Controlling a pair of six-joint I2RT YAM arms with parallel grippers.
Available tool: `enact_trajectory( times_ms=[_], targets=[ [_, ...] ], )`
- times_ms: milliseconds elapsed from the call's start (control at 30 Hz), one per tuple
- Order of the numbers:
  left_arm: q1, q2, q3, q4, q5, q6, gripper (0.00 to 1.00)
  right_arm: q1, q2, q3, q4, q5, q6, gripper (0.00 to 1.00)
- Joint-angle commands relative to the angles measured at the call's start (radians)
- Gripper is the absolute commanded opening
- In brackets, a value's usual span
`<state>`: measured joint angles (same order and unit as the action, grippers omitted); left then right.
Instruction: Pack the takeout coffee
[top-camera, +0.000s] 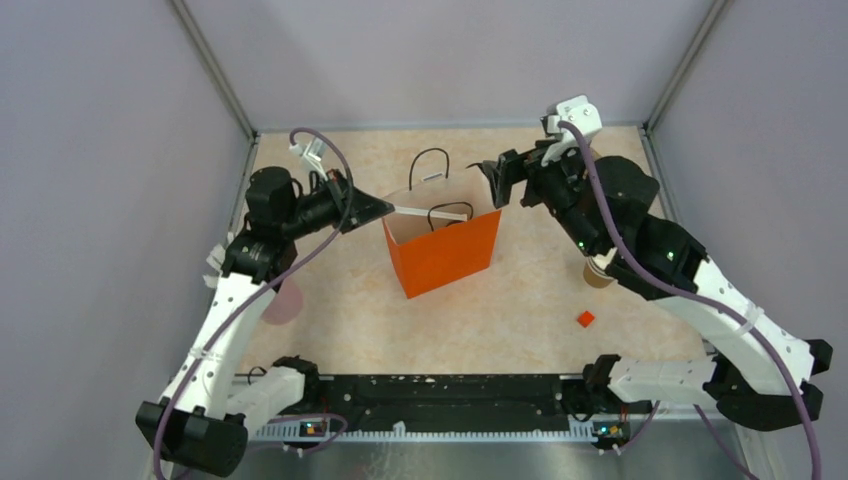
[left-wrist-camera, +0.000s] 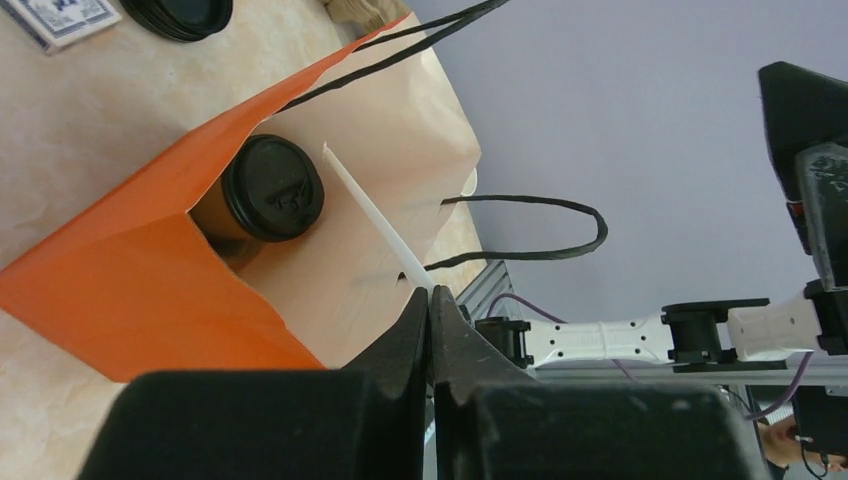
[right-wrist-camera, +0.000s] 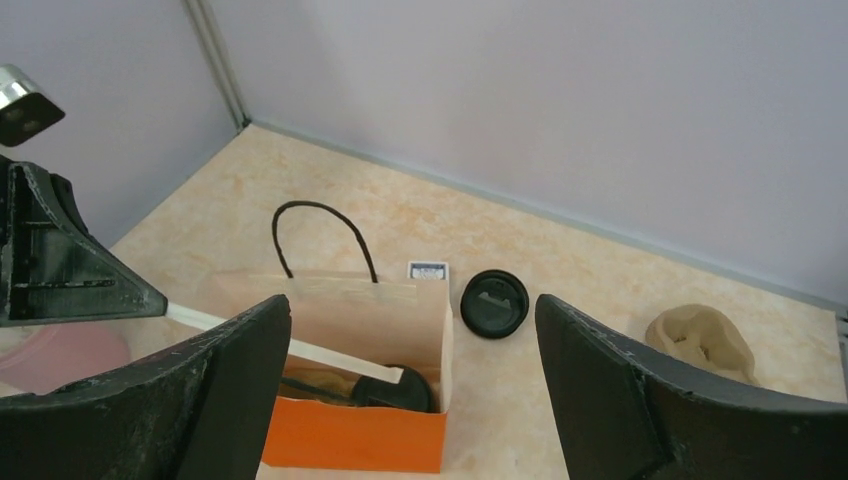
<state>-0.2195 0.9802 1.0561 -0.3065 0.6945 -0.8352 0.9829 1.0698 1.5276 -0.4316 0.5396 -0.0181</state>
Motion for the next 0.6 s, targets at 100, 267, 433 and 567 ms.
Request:
enact_trajectory(
  times_ms=[100,267,433,567],
  targets=[
    [-0.058,0.077,0.037,0.088,-0.013,0.022,0.25,-0.01,0.076,0.059,-0.168,0.096,0.173,0.9],
    [-0.058,0.089,0.118,-0.006,-0.059,0.098,0.46,-0.01,0.093,0.047,-0.203,0.092,0.242,0.93],
    [-0.057,0.138,0.283,-0.23,-0.13,0.251,0.98,-0.01,0.141,0.085,-0.282,0.117,0.255,0.94],
    [-0.056,0.161,0.423,-0.355,-0.202,0.337,0.99,-0.01,0.167,0.15,-0.296,0.181,0.276,0.95]
  ],
)
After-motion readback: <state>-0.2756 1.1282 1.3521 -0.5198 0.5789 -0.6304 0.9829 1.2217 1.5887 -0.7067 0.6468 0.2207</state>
